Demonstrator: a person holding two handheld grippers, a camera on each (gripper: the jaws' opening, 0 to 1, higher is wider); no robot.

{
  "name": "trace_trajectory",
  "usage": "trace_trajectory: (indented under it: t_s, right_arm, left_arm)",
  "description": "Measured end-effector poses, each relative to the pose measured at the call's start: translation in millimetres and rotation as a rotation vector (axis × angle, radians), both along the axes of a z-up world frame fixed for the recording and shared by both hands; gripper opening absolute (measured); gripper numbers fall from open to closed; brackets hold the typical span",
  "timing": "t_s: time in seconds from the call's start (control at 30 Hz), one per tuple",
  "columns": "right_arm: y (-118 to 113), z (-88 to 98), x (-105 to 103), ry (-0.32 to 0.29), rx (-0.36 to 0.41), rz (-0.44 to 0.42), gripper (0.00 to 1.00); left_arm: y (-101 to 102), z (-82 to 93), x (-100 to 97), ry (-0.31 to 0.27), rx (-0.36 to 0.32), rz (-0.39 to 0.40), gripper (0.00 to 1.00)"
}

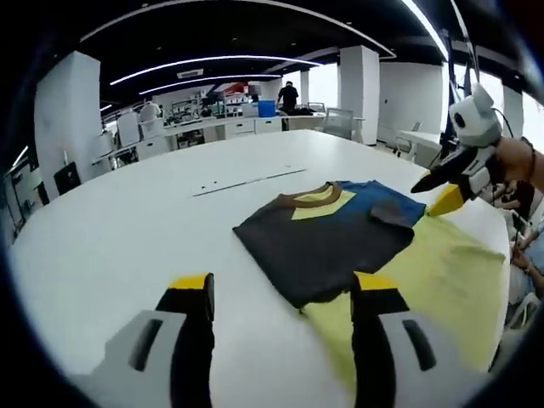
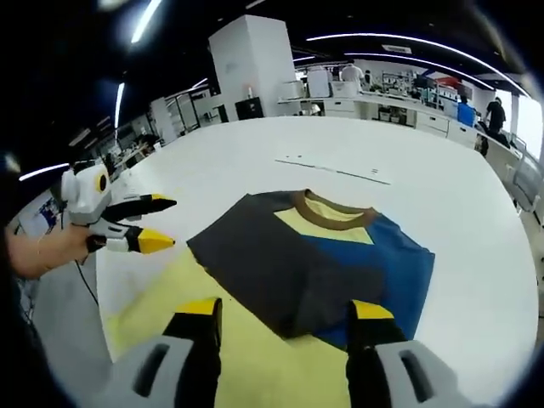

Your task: Fold the garment on the visible template until the final outline fits inside the template.

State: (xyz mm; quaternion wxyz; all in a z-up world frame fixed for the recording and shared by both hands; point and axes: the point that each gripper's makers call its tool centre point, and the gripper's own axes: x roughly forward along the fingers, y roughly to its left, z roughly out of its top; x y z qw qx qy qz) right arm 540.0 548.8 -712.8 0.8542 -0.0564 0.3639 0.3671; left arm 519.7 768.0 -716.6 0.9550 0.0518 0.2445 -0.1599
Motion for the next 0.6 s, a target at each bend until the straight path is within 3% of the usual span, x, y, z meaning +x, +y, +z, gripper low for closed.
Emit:
trace_trajectory:
  t_s: [0.17,0.33,0.6]
  right_arm:
    - [6.8,-9.5,7.3,0.014,-0.007,-0.006,0.48]
    - [15.8,-20.3,16.5,0.022,-0.018,-0.006,0.4]
    - [20.5,-35.5,30.4,0.022,-0.033,-0.031,0.34]
  left_arm:
    - [9.0,-13.4,-1.8,0.027,-0.001,0.015,0.44]
    - [5.8,-32.5,-2.7,0.067,0.007,0.008,0.39]
    - [-3.4,-45.9,1.4,0.086,-0.018,-0.009,0.33]
